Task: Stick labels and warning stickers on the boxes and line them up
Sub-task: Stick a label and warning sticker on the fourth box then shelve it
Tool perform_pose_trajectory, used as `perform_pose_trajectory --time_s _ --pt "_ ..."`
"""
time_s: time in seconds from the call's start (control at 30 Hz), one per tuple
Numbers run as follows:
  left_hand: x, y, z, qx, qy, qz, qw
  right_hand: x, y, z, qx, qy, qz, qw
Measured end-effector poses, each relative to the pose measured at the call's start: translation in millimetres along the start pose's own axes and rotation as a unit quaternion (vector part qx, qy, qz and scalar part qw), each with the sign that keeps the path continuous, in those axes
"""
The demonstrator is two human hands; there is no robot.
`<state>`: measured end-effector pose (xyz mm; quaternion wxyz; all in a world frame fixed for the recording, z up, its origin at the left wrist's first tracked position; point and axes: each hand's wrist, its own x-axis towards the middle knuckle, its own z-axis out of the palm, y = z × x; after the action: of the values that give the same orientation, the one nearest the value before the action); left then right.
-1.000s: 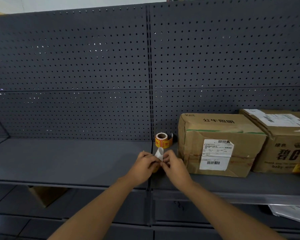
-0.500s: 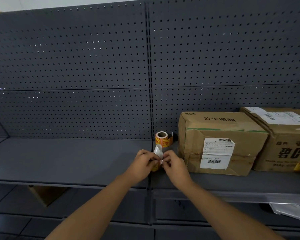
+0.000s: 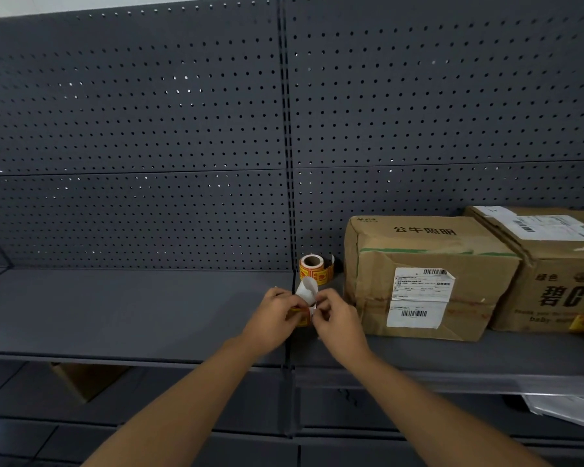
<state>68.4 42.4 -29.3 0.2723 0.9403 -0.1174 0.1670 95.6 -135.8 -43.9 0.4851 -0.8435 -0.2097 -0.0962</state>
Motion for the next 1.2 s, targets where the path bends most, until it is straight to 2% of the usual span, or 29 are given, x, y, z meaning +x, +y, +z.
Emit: perform_pose_trajectory --time_s 0.2,0.4,0.83,1.0,1.2 --pt "-1 -2 0 0.005 0.012 -0.004 1.000 -6 -3 -2 0.011 0.000 0.010 1.000" --pt "4 -8 -2 -0.004 -0.010 0.001 1.000 -11 -3 -12 0.024 -0.004 0.025 0.999" --pt "13 -15 -10 0.000 -0.002 -0.005 1.000 -23 -11 -44 0.022 -0.034 0.010 0.999" --pt "14 -9 -8 0.038 0.031 0.009 0.999 -24 -18 -63 -0.001 -0.057 0.005 0.998" --pt "11 -5 -7 0.070 0.023 -0.007 0.997 -27 -27 -87 0.017 -0.046 0.011 0.999"
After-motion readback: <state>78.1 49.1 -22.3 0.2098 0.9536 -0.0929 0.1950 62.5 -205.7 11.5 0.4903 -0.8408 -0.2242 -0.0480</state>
